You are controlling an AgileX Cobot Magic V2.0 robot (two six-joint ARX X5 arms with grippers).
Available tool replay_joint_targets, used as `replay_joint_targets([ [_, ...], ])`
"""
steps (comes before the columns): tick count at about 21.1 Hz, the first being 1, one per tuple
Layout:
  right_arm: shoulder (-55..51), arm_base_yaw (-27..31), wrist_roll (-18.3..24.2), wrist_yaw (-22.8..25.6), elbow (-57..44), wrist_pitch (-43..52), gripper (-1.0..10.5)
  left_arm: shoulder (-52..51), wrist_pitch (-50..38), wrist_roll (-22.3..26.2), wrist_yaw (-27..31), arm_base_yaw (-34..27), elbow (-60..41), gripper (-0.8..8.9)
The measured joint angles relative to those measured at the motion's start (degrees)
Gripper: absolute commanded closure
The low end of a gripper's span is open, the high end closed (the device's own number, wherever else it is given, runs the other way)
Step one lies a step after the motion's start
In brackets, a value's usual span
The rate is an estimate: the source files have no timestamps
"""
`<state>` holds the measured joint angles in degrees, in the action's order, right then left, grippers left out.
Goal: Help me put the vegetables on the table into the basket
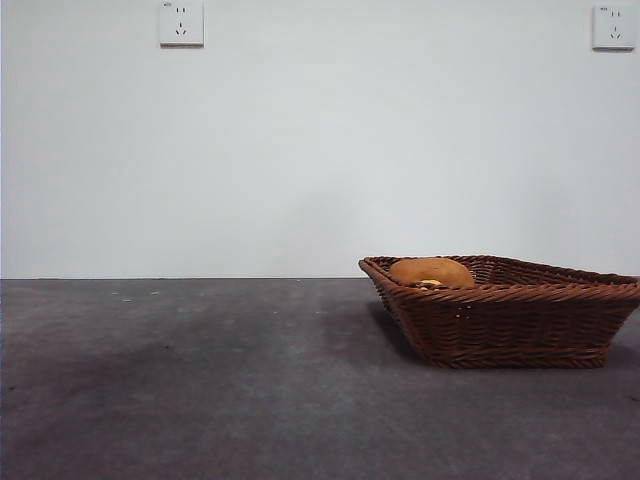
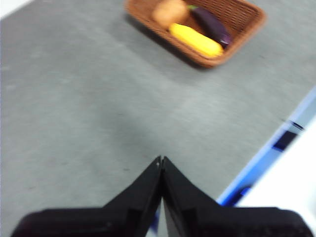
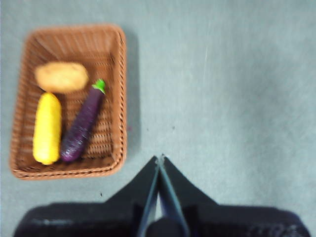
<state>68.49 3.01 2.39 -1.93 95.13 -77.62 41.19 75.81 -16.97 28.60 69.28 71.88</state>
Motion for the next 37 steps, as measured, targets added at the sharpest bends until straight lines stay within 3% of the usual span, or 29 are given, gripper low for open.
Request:
replay_joint_targets([
  [5,8.3,0.0,0.0,0.0,0.0,1.9,9.5,-8.7,-3.2,5.1,15.0,-9.6,-10.7,8.17],
  [8,12.2,0.0,0.0,0.0,0.0,8.2,9.5,-18.5,-20.2,6.7,19.2,-15.5,-26.5,8.17],
  [10,14.2,0.0,0.0,0.0,0.0,13.2,9.5,-23.9,-34.7,9.5,16.7,-18.9,-37.2,8.17],
  [11,15.0,0.0,0.0,0.0,0.0,16.2,9.5,-25.9,-43.9,12.1,12.9,-21.0,-42.6,8.17],
  [14,16.2,0.0,0.0,0.0,0.0,21.8,9.5,-27.8,-60.3,18.4,2.0,-25.3,-50.7,8.17],
  [19,17.1,0.0,0.0,0.0,0.0,29.9,9.5,-29.4,-77.7,24.7,-10.4,-32.6,-60.0,8.17],
  [25,17.1,0.0,0.0,0.0,0.0,35.2,9.5,-32.0,-80.6,22.8,-19.6,-43.6,-70.3,8.17],
  [30,17.1,0.0,0.0,0.0,0.0,35.7,9.5,-36.3,-77.1,20.2,-26.6,-52.8,-70.9,8.17],
  [37,17.1,0.0,0.0,0.0,0.0,35.7,9.5,-39.0,-72.3,19.3,-26.9,-63.8,-70.9,8.17],
])
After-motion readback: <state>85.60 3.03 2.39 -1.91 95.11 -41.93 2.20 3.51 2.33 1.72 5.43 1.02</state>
